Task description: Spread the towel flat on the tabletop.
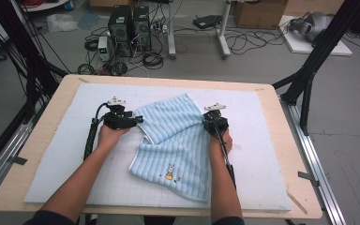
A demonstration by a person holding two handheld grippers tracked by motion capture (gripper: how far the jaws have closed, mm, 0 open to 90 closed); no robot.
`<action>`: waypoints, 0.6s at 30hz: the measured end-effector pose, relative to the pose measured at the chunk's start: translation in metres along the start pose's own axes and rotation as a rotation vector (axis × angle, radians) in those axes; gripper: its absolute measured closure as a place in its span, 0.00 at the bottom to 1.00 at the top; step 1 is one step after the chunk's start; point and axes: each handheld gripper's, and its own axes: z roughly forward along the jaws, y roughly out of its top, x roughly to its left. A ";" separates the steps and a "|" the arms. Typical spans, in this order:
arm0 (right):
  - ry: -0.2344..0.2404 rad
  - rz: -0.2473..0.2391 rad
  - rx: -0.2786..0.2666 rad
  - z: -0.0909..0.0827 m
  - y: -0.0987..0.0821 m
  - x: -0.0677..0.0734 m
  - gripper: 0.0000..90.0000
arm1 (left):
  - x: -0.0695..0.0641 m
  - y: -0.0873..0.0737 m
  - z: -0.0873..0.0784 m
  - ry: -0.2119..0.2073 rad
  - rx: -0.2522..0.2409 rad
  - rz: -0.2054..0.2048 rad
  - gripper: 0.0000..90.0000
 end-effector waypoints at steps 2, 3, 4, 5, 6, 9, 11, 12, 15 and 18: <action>0.016 0.040 -0.009 -0.001 -0.001 -0.004 0.80 | -0.002 -0.003 -0.001 -0.023 -0.004 -0.008 0.46; 0.029 0.040 -0.011 -0.003 -0.001 -0.005 0.78 | -0.003 -0.004 -0.001 -0.037 -0.003 -0.011 0.45; 0.040 0.039 -0.020 -0.005 -0.001 -0.006 0.74 | -0.005 -0.004 -0.001 -0.049 -0.006 -0.012 0.45; 0.049 0.039 -0.030 -0.006 -0.001 -0.007 0.72 | -0.007 -0.005 -0.001 -0.061 -0.008 -0.012 0.45; 0.058 0.043 -0.038 -0.010 -0.001 -0.007 0.71 | -0.011 -0.004 -0.001 -0.073 -0.002 -0.006 0.45; 0.096 0.039 -0.060 -0.018 0.000 -0.008 0.65 | -0.020 -0.004 0.002 -0.094 0.009 0.010 0.44; 0.114 0.037 -0.082 -0.024 0.000 -0.006 0.63 | -0.027 -0.004 0.006 -0.098 0.015 0.029 0.44; 0.126 0.030 -0.086 -0.028 0.000 -0.006 0.62 | -0.031 -0.005 0.008 -0.093 0.022 0.040 0.43; 0.159 -0.007 -0.100 -0.036 -0.004 -0.004 0.61 | -0.040 -0.005 0.019 -0.024 0.071 0.115 0.43; 0.190 -0.014 -0.099 -0.042 -0.008 -0.003 0.58 | -0.044 -0.004 0.028 0.037 0.089 0.159 0.54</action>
